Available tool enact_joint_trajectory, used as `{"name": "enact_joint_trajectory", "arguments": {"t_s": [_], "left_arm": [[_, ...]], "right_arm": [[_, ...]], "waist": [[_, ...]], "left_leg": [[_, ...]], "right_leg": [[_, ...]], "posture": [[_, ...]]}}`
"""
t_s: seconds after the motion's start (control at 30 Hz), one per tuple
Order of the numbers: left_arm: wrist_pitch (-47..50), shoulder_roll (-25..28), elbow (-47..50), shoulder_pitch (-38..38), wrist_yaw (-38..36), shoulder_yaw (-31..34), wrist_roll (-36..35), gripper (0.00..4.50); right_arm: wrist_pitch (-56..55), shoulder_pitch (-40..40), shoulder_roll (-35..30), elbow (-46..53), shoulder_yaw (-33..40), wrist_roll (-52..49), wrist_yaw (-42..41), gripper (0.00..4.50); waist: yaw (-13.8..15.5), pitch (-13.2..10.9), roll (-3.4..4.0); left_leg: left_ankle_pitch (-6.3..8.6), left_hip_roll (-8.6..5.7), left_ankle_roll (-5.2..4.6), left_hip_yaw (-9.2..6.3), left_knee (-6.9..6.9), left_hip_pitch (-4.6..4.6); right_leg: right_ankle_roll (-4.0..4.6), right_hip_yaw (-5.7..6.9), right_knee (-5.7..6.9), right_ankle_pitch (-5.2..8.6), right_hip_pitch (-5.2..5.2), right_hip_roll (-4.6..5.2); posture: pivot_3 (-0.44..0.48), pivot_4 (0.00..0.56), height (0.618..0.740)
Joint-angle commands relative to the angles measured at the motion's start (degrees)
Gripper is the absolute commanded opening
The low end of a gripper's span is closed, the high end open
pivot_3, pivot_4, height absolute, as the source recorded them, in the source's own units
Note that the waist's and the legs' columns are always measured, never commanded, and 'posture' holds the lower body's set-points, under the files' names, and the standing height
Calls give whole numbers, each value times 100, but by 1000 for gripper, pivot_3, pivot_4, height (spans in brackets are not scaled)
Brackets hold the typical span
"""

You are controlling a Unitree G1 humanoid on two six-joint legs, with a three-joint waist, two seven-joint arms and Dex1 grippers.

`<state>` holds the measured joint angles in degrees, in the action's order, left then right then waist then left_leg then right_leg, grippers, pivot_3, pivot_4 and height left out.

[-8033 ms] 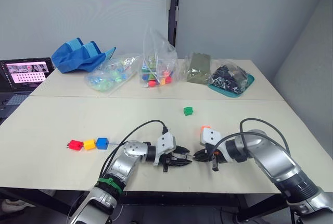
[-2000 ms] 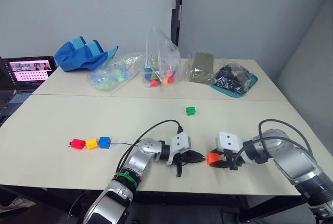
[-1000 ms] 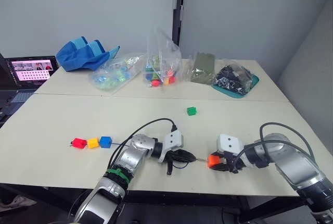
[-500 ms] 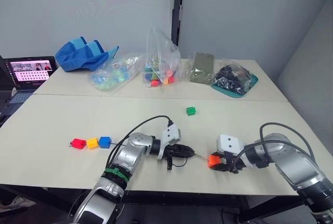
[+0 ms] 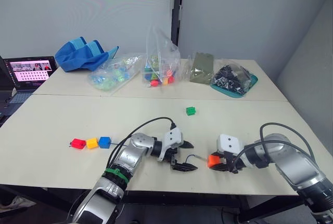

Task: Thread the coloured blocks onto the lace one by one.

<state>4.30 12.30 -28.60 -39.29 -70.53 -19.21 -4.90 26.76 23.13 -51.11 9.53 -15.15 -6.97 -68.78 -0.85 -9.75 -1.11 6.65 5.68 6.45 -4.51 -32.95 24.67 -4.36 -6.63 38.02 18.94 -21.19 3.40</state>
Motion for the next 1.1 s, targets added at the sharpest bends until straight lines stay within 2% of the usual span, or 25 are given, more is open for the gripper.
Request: {"name": "enact_joint_trajectory", "arguments": {"t_s": [0.03, 0.1, 0.47, 0.8, 1.1], "left_arm": [[-228, 11, -158, -216, 149, -81, 232, 4235], [-151, -33, -179, -288, 143, -151, 285, 3683], [-88, -60, -47, -329, -14, -350, 409, 19], [-97, -625, -96, -394, 109, -470, 392, 0], [-365, -1133, -784, -823, 236, -482, 515, 0]], "right_arm": [[62, -29, -64, 118, 121, -14, 27, 1191], [85, -35, -70, 136, 129, -24, 39, 1191], [149, -132, -67, 256, 162, -24, 133, 1191], [240, -219, -85, 379, 233, -34, 225, 1191], [320, -221, -49, 422, 198, -68, 272, 1191]], "waist": [[1, 0, 0], [-1, 0, 0], [2, 0, 0], [9, 0, 0], [3, 0, 0]], "left_leg": [[0, 0, 0, 0, -1, 0], [0, 0, 0, 0, -1, 0], [0, 0, 0, 0, 0, 0], [0, -1, 0, 0, -3, 3], [0, -1, 0, 0, -5, 1]], "right_leg": [[0, 0, 0, 0, 0, 0], [0, 0, 0, 0, 0, 0], [0, 0, 0, 0, 0, 0], [-1, -1, -2, 0, 2, 0], [-2, -1, -1, -1, 3, 0]], "posture": [[0, 150, 740], [0, 150, 740], [0, 150, 740], [0, 150, 740], [0, 150, 740]]}}
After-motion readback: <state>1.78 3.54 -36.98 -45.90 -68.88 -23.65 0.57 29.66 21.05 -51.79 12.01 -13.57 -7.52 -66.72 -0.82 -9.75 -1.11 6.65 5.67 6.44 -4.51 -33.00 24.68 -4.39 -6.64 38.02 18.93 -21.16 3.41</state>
